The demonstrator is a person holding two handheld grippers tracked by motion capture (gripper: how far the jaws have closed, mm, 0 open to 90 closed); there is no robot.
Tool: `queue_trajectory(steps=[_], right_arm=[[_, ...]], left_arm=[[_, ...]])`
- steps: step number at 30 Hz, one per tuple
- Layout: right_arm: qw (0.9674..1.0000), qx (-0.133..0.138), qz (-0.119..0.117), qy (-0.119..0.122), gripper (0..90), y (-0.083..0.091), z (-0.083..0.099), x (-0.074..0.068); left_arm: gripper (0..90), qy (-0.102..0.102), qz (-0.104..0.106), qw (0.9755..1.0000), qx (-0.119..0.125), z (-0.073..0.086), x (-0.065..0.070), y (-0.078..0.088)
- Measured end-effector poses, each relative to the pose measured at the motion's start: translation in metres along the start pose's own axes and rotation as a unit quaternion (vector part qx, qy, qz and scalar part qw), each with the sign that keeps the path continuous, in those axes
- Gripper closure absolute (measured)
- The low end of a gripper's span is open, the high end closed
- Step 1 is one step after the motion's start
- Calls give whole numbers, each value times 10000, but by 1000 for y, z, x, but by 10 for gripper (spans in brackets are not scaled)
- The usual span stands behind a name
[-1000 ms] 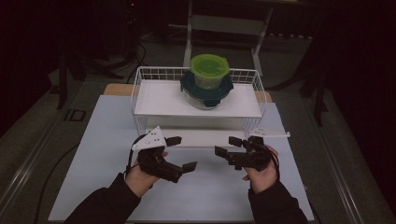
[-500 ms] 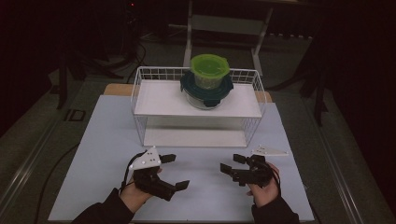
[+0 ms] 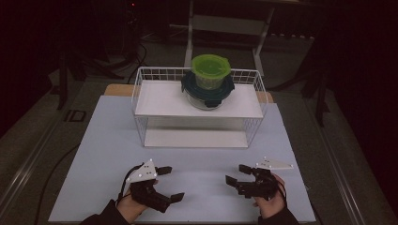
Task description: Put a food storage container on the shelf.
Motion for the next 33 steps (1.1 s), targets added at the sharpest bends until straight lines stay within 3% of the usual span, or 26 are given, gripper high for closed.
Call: queue_trajectory(steps=[4,10,15,23,28,33], right_arm=[[9998,-29,77,171,182,6,5,-1],[9998,-22,121,186,180,16,13,0],[9997,3,207,118,179,24,18,7],[9995,46,317,-15,179,34,26,20],[9994,212,263,-64,179,39,24,23],[9994,160,286,-99,179,37,27,26]], left_arm=[[5,-19,-72,10000,-44,5,-1,5],[5,-51,-157,9999,-13,10,-3,17],[5,40,-218,9997,-39,15,-7,26],[5,161,-505,9986,8,23,-18,43],[5,287,-469,9985,47,26,-20,44],[5,318,-510,9981,144,28,-20,44]])
Point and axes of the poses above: each handheld gripper's, and its own axes: y roughly backward along the jaws, z roughly out of its underside, x roughly to its right, the point moved 1 cm from there along -y, roughly forward along the jaws, and after that the axes turned 2 degrees about x, right-handed, at the moved point
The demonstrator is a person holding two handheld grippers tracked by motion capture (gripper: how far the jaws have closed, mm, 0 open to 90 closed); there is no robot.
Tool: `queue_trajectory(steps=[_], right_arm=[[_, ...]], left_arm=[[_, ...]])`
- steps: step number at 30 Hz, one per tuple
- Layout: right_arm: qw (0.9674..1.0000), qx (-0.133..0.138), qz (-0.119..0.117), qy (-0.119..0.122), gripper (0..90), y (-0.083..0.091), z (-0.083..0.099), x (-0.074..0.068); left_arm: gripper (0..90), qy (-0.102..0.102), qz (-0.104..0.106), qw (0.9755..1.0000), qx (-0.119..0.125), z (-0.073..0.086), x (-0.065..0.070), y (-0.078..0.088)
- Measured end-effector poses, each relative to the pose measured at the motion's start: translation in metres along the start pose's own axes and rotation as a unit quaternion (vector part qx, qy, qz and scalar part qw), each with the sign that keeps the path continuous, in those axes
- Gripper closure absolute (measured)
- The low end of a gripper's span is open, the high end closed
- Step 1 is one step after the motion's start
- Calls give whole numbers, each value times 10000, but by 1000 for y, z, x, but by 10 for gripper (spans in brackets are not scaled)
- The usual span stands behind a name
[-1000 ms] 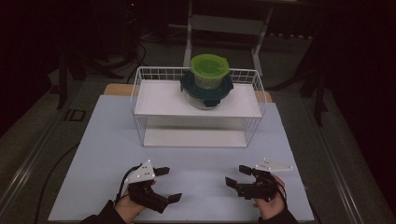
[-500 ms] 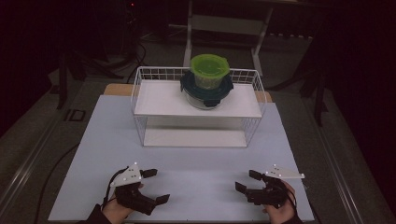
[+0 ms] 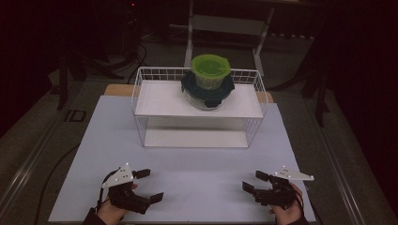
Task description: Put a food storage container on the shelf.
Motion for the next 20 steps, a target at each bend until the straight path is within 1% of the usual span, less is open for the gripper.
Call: queue_trajectory(steps=[3,4,6,9,13,17,20], right_arm=[[9999,-76,-28,-91,179,-3,2,3],[9999,-114,-30,-100,179,-5,3,4],[9998,-180,-11,-122,179,-8,4,6],[9996,-227,-16,-157,180,-9,5,6],[9994,-264,-24,-210,180,-11,6,8],[9992,-311,-19,-262,180,-12,7,10],[9991,-328,-23,-271,180,-12,7,11]], left_arm=[[5,-7,-81,10000,16,2,-3,1],[5,14,-101,9999,47,2,-4,1],[5,38,-145,9999,32,3,-6,1],[5,71,-156,9998,46,3,-8,1],[5,52,-180,9998,39,4,-8,1],[5,89,-204,9997,48,5,-10,1],[5,79,-226,9997,34,5,-10,2]])
Point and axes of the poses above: each handheld gripper's, and its own axes: y roughly backward along the jaws, z roughly out of its underside, x roughly to its right, the point moved 1 cm from there along -y, roughly forward along the jaws, and after that the axes turned 2 degrees about x, right-handed, at the moved point
